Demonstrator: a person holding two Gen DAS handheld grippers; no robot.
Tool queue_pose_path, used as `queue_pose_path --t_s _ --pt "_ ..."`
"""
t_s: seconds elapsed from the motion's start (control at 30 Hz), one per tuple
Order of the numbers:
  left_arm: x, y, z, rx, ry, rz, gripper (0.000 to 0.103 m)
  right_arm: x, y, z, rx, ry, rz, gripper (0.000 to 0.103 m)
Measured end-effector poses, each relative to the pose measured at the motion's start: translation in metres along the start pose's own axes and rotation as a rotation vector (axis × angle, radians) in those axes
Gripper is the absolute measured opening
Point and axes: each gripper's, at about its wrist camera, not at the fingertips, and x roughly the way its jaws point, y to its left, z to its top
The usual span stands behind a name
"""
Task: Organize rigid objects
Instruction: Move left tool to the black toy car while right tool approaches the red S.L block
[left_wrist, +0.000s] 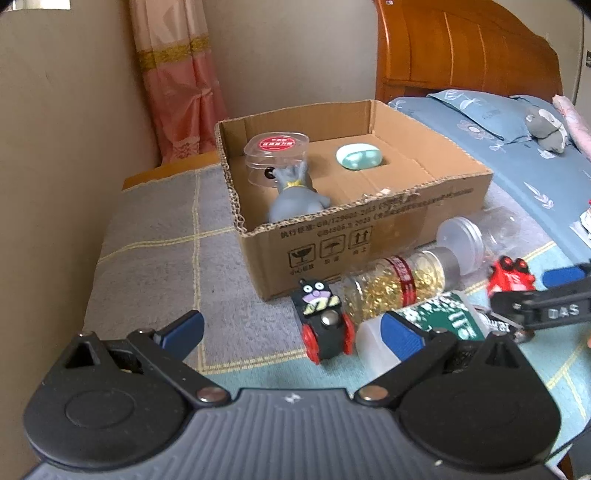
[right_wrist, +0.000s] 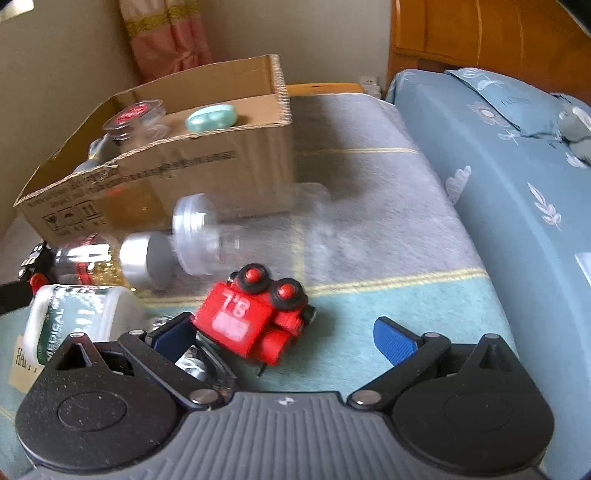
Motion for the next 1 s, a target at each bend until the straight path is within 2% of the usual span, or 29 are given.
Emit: queue_pose_path --t_s 0.1,0.23,0.37,0.7,1.0 --pt "0.007 0.005 0.003 -0.021 0.008 0.003 0.101 -0.002 -0.008 -0.002 0.006 -0.001 -0.02 0.103" --pt "0.014 0.012 0.003 -0.044 0.015 0.009 0.102 0.0 -0.007 -0.008 -0.047 0.001 -0.091 0.103" --pt "0.018 0.02 0.0 -0.069 0.029 0.008 0.102 0.0 -0.009 -0.012 -0.068 -0.014 -0.085 0.103" --pt "0.017 0.053 -0.013 -0.144 0.048 0.072 0.102 -0.002 -0.012 -0.017 -0.077 -0.041 -0.077 0.103" --pt "0.02 0.046 -0.025 -0.128 0.058 -0.013 0.102 -0.003 -0.012 -0.02 -0.09 -0.06 -0.07 0.103"
